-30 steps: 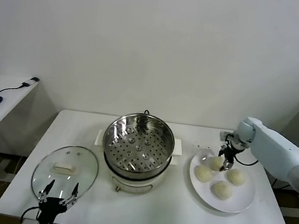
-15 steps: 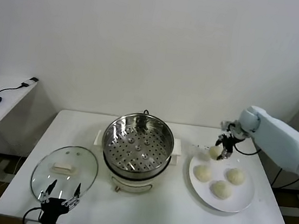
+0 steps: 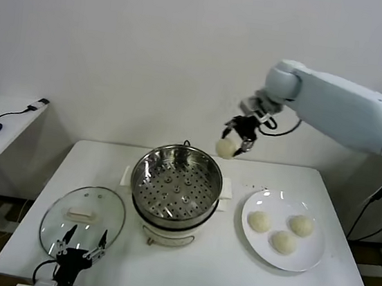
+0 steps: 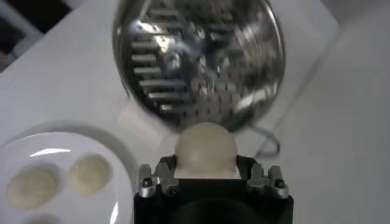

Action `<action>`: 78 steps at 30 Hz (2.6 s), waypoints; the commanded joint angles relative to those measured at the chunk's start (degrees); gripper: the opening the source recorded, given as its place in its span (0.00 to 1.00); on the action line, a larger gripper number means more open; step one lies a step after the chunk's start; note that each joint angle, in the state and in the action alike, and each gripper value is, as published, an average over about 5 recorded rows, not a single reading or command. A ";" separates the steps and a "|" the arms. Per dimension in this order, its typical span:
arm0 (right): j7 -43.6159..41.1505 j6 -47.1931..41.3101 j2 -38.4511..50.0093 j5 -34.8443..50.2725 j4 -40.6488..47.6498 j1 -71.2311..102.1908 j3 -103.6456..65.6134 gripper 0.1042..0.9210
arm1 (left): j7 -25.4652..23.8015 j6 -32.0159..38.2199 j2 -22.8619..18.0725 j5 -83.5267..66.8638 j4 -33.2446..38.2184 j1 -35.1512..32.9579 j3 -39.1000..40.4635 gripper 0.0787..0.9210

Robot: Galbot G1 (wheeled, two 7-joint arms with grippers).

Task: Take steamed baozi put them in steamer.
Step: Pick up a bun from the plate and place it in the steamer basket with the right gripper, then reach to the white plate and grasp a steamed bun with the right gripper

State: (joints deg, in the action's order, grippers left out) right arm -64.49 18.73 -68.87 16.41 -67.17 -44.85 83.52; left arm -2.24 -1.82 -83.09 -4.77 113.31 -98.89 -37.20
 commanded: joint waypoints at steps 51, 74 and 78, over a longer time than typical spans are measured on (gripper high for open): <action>5.67 -26.35 28.42 21.29 -6.92 -5.72 21.58 0.88 | 0.33 0.55 0.33 0.80 -0.44 0.56 -0.58 0.88; 17.75 -40.34 24.42 10.89 -2.95 25.38 1.70 0.88 | 0.49 1.40 -0.13 1.42 -1.40 -0.32 -0.63 0.88; 18.22 -40.16 22.52 9.42 -0.21 26.84 0.52 0.88 | 0.51 1.55 -0.03 1.71 -1.57 -0.34 -0.62 0.88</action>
State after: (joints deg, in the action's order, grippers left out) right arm -48.39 -17.79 -44.76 28.41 -71.02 -25.49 89.19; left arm -1.71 -0.26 -83.20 -3.13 111.73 -99.12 -37.85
